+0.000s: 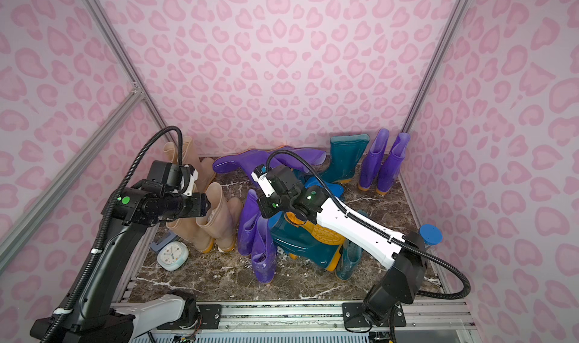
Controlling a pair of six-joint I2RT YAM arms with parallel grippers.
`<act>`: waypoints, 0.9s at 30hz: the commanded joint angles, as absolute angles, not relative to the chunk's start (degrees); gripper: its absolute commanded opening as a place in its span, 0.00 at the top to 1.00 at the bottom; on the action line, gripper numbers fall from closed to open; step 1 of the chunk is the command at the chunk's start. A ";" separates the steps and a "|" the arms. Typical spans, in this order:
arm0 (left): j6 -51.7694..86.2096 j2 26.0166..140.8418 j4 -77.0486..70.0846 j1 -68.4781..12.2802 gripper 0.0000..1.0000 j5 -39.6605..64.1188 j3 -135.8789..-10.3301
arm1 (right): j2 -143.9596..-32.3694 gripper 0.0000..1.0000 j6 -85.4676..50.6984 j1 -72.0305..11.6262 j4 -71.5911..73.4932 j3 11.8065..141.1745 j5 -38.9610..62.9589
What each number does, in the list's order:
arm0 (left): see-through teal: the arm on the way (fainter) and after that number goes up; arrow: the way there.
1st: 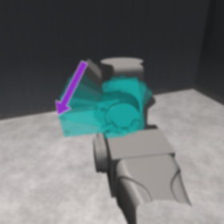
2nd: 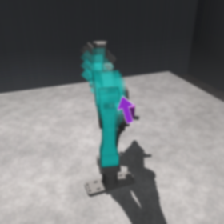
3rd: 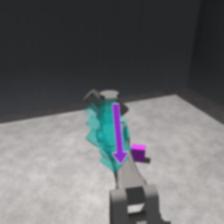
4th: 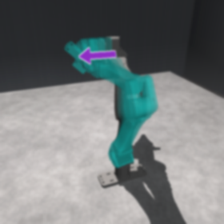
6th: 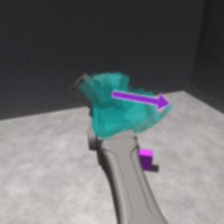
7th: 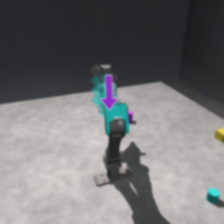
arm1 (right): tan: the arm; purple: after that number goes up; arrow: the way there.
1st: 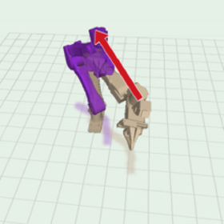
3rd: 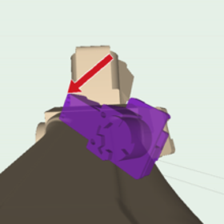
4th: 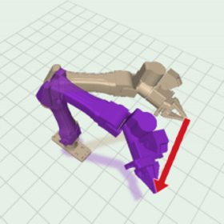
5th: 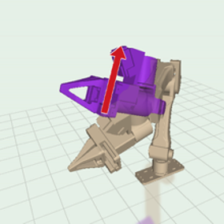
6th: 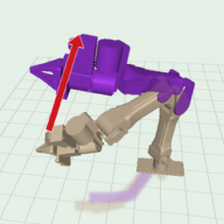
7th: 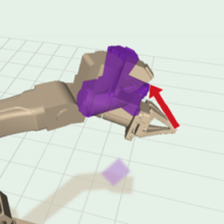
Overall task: Match and arrange rain boots in pairs
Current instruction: Adjust a pair of rain boots at the center of the board.
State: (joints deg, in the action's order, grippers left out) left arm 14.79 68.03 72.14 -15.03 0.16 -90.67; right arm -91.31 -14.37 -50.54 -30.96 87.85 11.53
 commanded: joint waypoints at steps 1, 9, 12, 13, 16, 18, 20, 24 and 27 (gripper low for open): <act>13.08 67.64 73.32 -15.12 0.34 -1.51 -94.60 | -91.93 0.99 -13.97 -50.53 -29.40 88.62 10.64; 10.54 69.32 69.40 -10.38 0.01 -3.77 -86.50 | -92.45 0.98 -14.84 -50.48 -29.04 88.53 11.40; 10.37 69.78 66.28 -7.63 0.13 -0.76 -83.77 | -91.87 0.99 -15.11 -50.57 -28.52 87.86 11.73; 10.48 69.66 64.98 -7.20 0.22 0.54 -81.67 | -91.68 0.99 -15.12 -50.62 -28.20 87.51 11.91; 9.83 69.98 61.66 -6.77 0.75 1.99 -80.17 | -91.10 0.99 -15.03 -50.62 -27.89 86.67 11.94; 9.36 71.28 61.79 -6.68 0.98 1.13 -81.69 | -90.76 0.99 -14.79 -50.47 -28.20 86.51 11.73; 8.88 72.29 61.44 -6.43 0.98 0.18 -82.48 | -90.44 0.99 -14.77 -50.53 -27.73 85.99 11.78; 10.79 73.03 59.84 -5.50 0.98 1.36 -85.41 | -90.30 1.00 -14.94 -50.49 -26.53 85.19 12.37; 11.45 73.96 60.16 -5.37 0.98 0.98 -88.42 | -90.65 1.00 -15.21 -50.46 -26.56 85.56 12.85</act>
